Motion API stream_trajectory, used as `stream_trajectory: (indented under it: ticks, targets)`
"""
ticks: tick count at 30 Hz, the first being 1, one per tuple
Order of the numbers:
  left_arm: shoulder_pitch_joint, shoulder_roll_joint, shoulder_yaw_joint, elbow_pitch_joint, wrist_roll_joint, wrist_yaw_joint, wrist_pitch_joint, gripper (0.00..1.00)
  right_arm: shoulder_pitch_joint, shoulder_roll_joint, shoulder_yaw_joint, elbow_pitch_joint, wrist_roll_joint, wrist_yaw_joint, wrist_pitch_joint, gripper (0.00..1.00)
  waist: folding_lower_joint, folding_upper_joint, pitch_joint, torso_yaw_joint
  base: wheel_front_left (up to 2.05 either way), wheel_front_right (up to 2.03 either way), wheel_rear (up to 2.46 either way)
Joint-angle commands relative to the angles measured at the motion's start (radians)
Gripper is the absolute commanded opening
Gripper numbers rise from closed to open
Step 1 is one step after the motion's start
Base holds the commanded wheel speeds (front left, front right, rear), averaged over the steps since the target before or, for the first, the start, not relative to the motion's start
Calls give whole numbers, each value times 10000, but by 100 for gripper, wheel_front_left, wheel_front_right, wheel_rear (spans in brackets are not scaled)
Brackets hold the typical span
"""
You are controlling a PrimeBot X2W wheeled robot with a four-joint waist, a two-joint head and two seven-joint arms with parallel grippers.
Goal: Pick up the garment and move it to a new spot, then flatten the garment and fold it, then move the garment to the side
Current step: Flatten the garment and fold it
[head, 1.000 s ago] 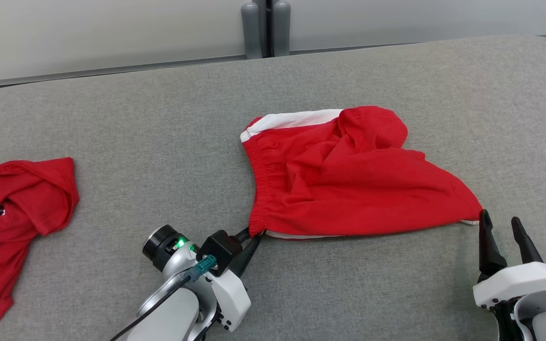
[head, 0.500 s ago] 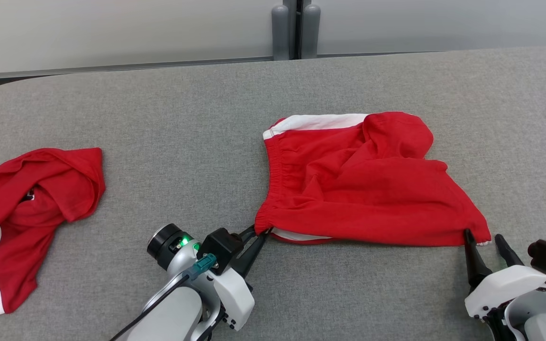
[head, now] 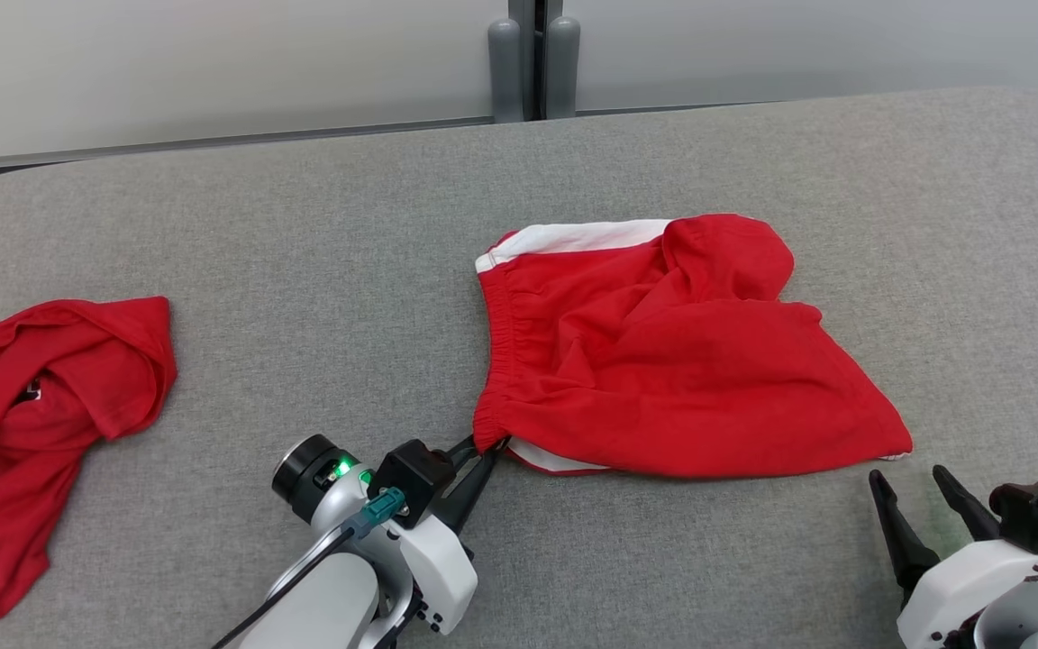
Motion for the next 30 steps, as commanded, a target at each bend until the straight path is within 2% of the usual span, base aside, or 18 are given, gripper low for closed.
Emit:
stream_trajectory:
  ticks: [1,10,18,19,20,21,30]
  targets:
    - [2,20,6,7,-4,-11,-3,0,-18,13,24,-17,-8,-3,36,100,-1,0,-7,-10,0,0,0]
    - [-205,29,-176,-40,-37,-12,-4,0,-707,59,-319,780,-879,-3,-89,100,-1,0,124,172,0,0,0]
    - [-242,50,-264,-112,-63,-10,-4,0,-1206,-4,-265,1544,-922,-3,-251,100,-1,0,267,423,0,0,0]
    - [-249,51,-268,-115,-68,-10,-4,0,-1256,-8,-227,1619,-883,-3,-264,46,-1,0,275,443,0,0,0]
    - [-261,56,-262,-116,-73,-12,-2,0,-1320,-8,-168,1680,-833,-3,-292,18,-1,0,281,459,0,0,0]
    - [-280,63,-248,-119,-79,-10,-4,0,-1358,-6,-115,1724,-753,-3,-315,0,-1,0,286,471,0,0,0]
    - [-373,114,-77,-210,-139,-12,-4,0,-1490,-197,358,1540,218,-3,-556,0,-1,0,157,459,0,0,0]
